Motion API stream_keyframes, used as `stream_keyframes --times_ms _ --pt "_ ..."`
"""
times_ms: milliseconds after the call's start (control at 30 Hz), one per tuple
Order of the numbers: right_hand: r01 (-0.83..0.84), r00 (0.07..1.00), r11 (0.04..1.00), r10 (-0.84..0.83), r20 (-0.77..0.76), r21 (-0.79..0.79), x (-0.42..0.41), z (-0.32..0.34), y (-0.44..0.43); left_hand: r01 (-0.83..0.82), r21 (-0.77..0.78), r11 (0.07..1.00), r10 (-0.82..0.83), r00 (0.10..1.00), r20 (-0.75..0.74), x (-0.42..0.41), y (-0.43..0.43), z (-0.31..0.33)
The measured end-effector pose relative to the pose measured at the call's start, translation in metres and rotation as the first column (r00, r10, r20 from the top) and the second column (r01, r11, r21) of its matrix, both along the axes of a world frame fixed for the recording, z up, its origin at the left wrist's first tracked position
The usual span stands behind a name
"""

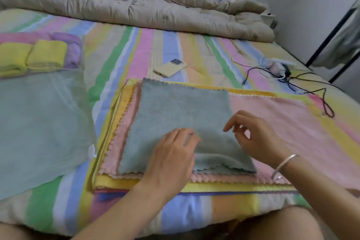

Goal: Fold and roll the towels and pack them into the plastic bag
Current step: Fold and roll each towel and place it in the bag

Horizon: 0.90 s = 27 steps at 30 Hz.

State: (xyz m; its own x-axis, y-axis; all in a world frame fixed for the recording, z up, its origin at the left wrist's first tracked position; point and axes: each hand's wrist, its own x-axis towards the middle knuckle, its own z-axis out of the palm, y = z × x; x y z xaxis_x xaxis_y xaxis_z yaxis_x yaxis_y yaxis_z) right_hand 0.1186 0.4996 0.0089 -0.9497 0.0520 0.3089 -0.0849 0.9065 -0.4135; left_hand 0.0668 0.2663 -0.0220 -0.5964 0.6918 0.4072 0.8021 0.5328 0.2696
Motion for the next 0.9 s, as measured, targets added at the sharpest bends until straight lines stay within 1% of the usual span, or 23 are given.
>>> stream_keyframes --times_ms 67,133,200,367,467,600,733,833,900 --pt "-0.044 0.999 0.999 0.043 0.03 0.001 0.036 -0.004 0.001 0.062 -0.012 0.998 -0.062 0.997 -0.033 0.008 0.006 -0.006" --pt "-0.099 0.994 0.991 0.093 0.058 0.094 0.056 -0.012 -0.002 0.101 -0.02 0.995 -0.102 0.992 -0.076 0.009 0.007 -0.009" --pt "-0.128 0.991 0.978 0.121 0.054 0.166 0.064 -0.022 -0.003 0.123 -0.037 0.992 -0.126 0.988 -0.089 0.009 0.002 -0.012" --pt "-0.1 0.986 0.939 0.138 -0.094 0.33 0.067 -0.035 -0.007 0.167 -0.083 0.982 -0.178 0.973 -0.15 0.007 -0.017 -0.015" --pt "-0.069 0.976 0.939 0.134 -0.172 0.336 0.069 -0.039 -0.007 0.172 -0.093 0.981 -0.187 0.966 -0.181 0.004 -0.025 -0.018" --pt "-0.073 0.973 0.963 0.126 -0.194 0.259 0.078 -0.039 -0.001 0.201 0.012 0.98 -0.2 0.978 -0.05 0.002 -0.033 -0.021" --pt "-0.079 0.97 0.965 0.132 -0.204 0.25 0.083 -0.042 -0.001 0.233 0.007 0.972 -0.233 0.972 0.038 0.002 -0.037 -0.021" --pt "-0.058 0.976 0.974 0.101 -0.194 0.217 0.085 -0.041 -0.003 0.227 0.046 0.973 -0.23 0.966 0.116 0.0 -0.04 -0.019" --pt "-0.048 0.981 0.977 0.086 -0.176 0.206 0.085 -0.04 -0.005 0.222 0.041 0.974 -0.225 0.966 0.127 0.0 -0.041 -0.018"
